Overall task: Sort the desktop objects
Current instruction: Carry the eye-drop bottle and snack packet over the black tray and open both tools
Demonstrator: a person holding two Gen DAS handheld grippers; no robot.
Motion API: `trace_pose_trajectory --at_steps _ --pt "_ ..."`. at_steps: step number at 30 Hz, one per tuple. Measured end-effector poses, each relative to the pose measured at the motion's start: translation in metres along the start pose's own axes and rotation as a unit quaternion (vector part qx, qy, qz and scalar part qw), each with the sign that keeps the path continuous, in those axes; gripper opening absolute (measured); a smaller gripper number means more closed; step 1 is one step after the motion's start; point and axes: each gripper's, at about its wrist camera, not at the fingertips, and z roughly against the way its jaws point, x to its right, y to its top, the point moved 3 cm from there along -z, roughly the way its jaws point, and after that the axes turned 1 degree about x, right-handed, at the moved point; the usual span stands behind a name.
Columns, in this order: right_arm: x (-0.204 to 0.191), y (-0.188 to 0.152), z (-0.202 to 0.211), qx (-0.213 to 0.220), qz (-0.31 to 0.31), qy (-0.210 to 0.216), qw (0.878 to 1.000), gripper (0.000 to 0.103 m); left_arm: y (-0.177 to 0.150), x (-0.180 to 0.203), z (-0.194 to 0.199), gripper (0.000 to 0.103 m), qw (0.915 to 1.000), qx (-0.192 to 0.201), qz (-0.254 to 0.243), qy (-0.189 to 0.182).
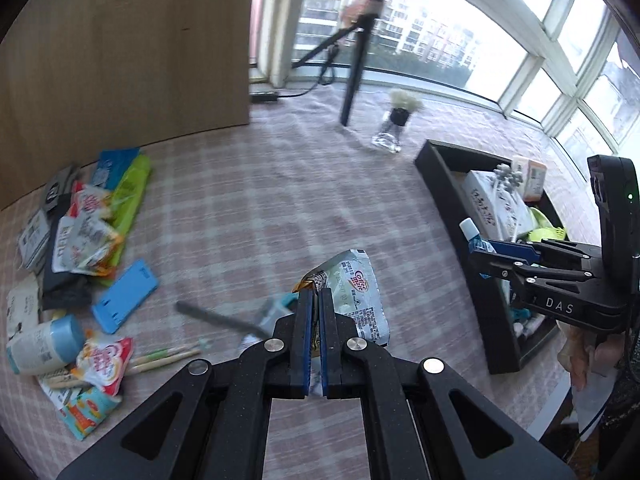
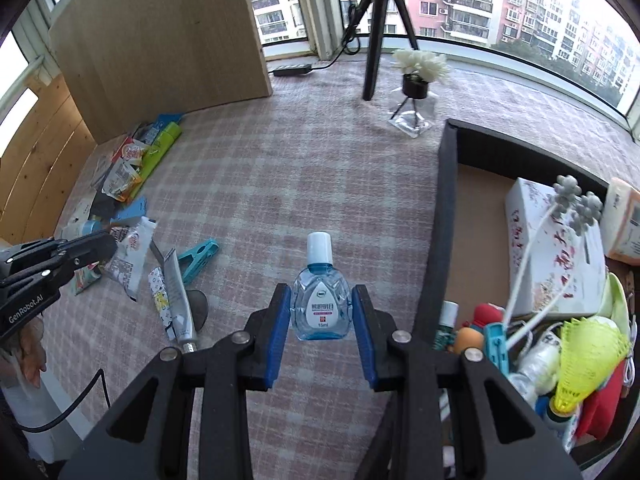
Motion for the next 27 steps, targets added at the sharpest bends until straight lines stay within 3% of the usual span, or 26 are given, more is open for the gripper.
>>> trace_pose_trajectory --at_steps 6,11,15,21,23,24,25,27 --pt "0.074 -0.023 0.049 0.029 -0.063 -0.045 0.997 0.030 0.020 0.106 -0.024 0.002 0.9946 -0.014 -0.075 -0.071" --pt "0.135 -0.043 0.079 0.049 -0.126 -0.084 0.987 0.030 0.025 0.184 -0.041 0.002 0.9858 -0.025 -0.130 -0.103" --pt "0.174 -0.057 0.097 0.055 -0.162 -0.110 0.979 0.031 0.025 0.227 -0.047 0.002 0.9795 -0.028 -0.163 -0.116" --pt "0.200 -0.064 0.106 0.063 -0.190 -0.126 0.972 0.031 0.033 0.263 -0.053 0.004 0.9757 -0.025 -0.182 -0.120" --pt "0.203 -0.064 0.106 0.064 -0.190 -0.120 0.972 0.031 0.035 0.269 -0.052 0.013 0.9748 -0.024 -0.187 -0.119" --pt "0.203 -0.064 0.106 0.063 -0.189 -0.117 0.973 0.033 0.036 0.270 -0.051 0.037 0.9752 -0.023 -0.190 -0.111" --pt "0.203 -0.063 0.107 0.064 -0.190 -0.120 0.972 0.043 0.037 0.269 -0.049 0.060 0.9761 -0.016 -0.190 -0.105" --pt "0.200 -0.062 0.109 0.069 -0.186 -0.125 0.972 0.060 0.040 0.265 -0.042 0.066 0.9773 0.006 -0.189 -0.096"
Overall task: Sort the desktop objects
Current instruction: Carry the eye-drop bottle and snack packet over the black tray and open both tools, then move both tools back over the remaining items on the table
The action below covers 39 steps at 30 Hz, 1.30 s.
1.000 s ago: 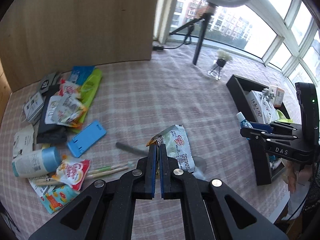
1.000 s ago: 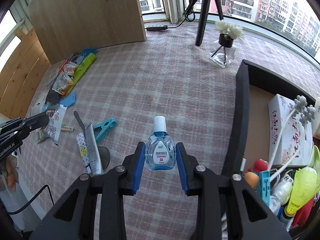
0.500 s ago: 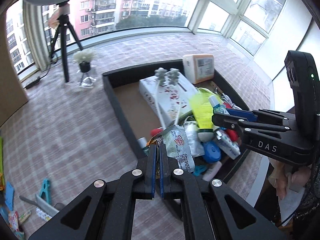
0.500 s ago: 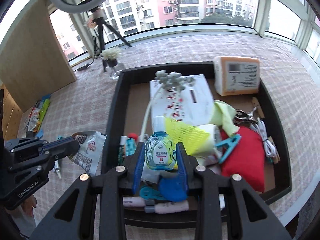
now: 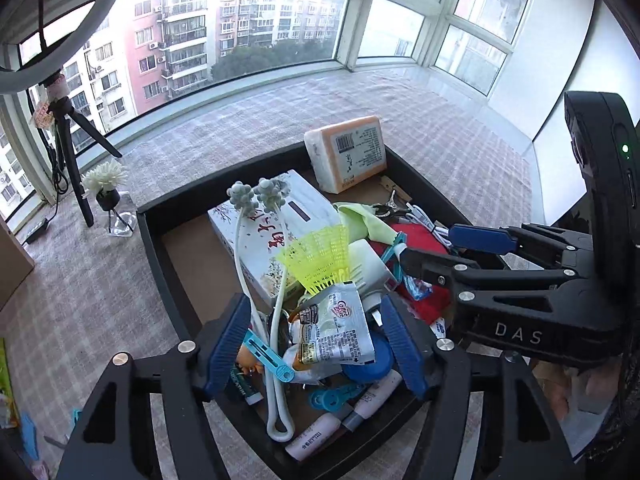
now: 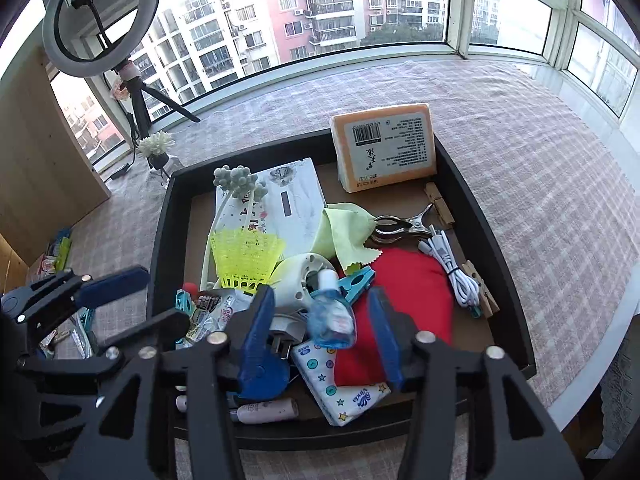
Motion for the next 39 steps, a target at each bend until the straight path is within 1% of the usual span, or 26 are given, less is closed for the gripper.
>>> trace_pose_trajectory --at_steps 2,3,8,11,13,17,20,22,24,26,27,29,31,35,39 --pt "-0.006 0.000 0.003 0.007 0.004 0.002 1.000 0.061 -0.001 -0.009 0.003 0.066 0.9999 -0.002 0.003 0.014" --pt "-0.009 0.000 0.003 0.006 0.005 0.004 1.000 0.061 -0.003 -0.016 0.005 0.066 0.9998 -0.006 0.009 0.015" --pt "-0.031 0.002 0.005 0.010 0.019 0.022 1.000 0.061 -0.021 -0.059 0.030 0.066 0.9980 -0.005 0.054 0.033" --pt "-0.049 0.001 0.004 0.009 0.031 0.037 0.999 0.061 -0.042 -0.093 0.051 0.066 0.9951 0.002 0.067 0.073" --pt "-0.062 -0.001 0.004 0.009 0.041 0.045 0.998 0.061 -0.057 -0.119 0.066 0.066 0.9918 0.004 0.090 0.091" --pt "-0.091 -0.003 0.003 0.006 0.057 0.065 0.996 0.061 -0.088 -0.169 0.098 0.066 0.9807 0.011 0.133 0.143" --pt "-0.116 -0.006 0.005 0.006 0.077 0.078 0.994 0.061 -0.106 -0.196 0.125 0.066 0.9702 0.023 0.166 0.175" --pt "-0.133 -0.008 0.007 0.007 0.092 0.084 0.992 0.060 -0.117 -0.208 0.144 0.066 0.9626 0.036 0.177 0.202" --pt "-0.152 -0.012 0.010 0.007 0.111 0.090 0.990 0.061 -0.127 -0.216 0.159 0.068 0.9559 0.042 0.189 0.221" --pt "-0.171 -0.019 0.013 0.007 0.127 0.097 0.987 0.061 -0.137 -0.221 0.174 0.072 0.9489 0.053 0.201 0.238" --pt "-0.181 -0.022 0.013 0.006 0.135 0.102 0.986 0.061 -0.142 -0.222 0.180 0.076 0.9451 0.059 0.204 0.248" --pt "-0.200 -0.031 0.015 0.004 0.147 0.110 0.983 0.061 -0.152 -0.225 0.190 0.078 0.9388 0.063 0.211 0.265" --pt "-0.219 -0.040 0.016 0.004 0.159 0.119 0.980 0.061 -0.161 -0.227 0.195 0.078 0.9362 0.058 0.220 0.268" --pt "-0.253 -0.058 0.021 -0.001 0.177 0.145 0.973 0.061 -0.184 -0.231 0.201 0.078 0.9331 0.050 0.242 0.262" --pt "-0.275 -0.074 0.027 0.001 0.201 0.147 0.969 0.061 -0.201 -0.233 0.209 0.078 0.9317 0.044 0.259 0.250"
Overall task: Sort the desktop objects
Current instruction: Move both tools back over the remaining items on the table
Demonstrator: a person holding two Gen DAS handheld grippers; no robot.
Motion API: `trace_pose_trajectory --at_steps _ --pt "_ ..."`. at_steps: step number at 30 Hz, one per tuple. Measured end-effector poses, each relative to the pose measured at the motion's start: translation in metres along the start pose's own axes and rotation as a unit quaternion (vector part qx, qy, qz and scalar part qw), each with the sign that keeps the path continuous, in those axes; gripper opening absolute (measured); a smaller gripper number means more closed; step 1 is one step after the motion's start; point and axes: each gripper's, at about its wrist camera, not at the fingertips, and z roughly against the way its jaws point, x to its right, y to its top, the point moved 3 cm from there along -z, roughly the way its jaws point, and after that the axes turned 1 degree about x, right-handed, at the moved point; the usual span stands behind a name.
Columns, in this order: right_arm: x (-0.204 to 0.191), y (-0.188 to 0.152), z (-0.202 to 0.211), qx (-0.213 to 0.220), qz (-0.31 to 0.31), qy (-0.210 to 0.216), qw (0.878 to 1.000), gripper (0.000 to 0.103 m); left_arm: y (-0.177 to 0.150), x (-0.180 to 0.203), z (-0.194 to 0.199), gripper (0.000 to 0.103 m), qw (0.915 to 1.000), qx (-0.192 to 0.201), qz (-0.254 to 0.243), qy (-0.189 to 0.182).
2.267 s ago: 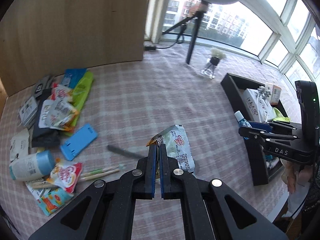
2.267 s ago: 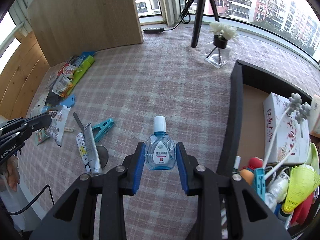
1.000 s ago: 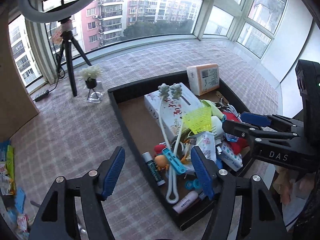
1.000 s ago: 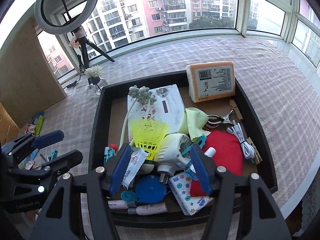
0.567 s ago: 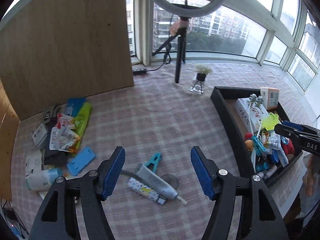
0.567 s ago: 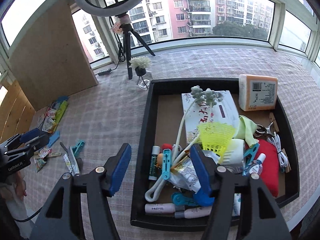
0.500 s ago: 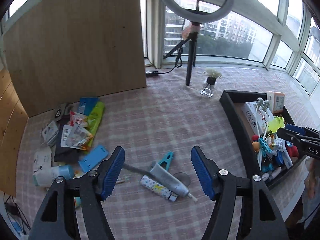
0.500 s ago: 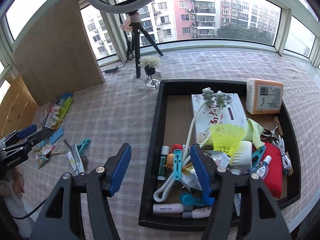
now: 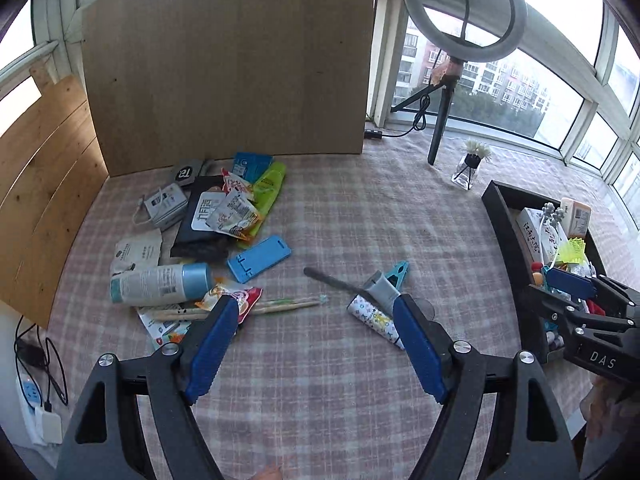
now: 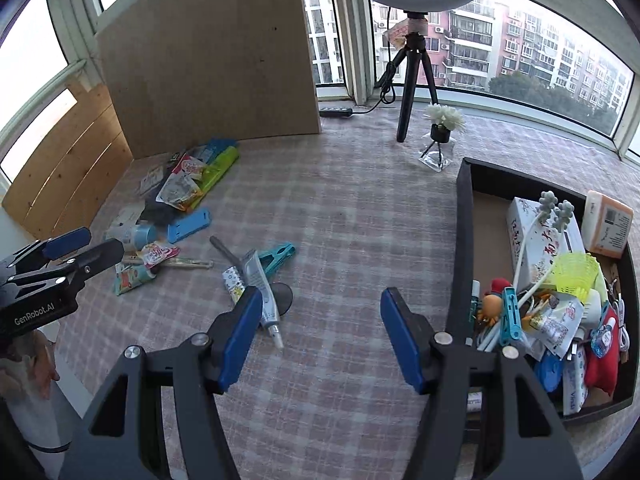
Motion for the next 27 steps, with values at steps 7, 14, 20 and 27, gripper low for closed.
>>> trace_pose_trajectory --at_steps 7,14,20,27 --pt "-0.013 -0.004 -0.002 -0.008 0.010 -0.003 1.000 0.061 -0.008 -0.018 0.013 0.078 0.9992 0.004 0.037 -0.015" --pt "-0.014 -0.007 -0.002 -0.013 0.010 -0.010 1.000 0.061 -0.011 -0.025 0.021 0.079 0.9983 0.003 0.053 -0.024" --pt "-0.018 -0.010 -0.002 -0.016 0.015 -0.015 1.000 0.061 -0.014 -0.026 0.023 0.079 0.9977 0.000 0.062 -0.029" --pt "-0.017 -0.014 -0.002 -0.017 0.018 -0.020 0.999 0.061 -0.014 -0.028 0.025 0.080 0.9983 0.011 0.054 -0.021"
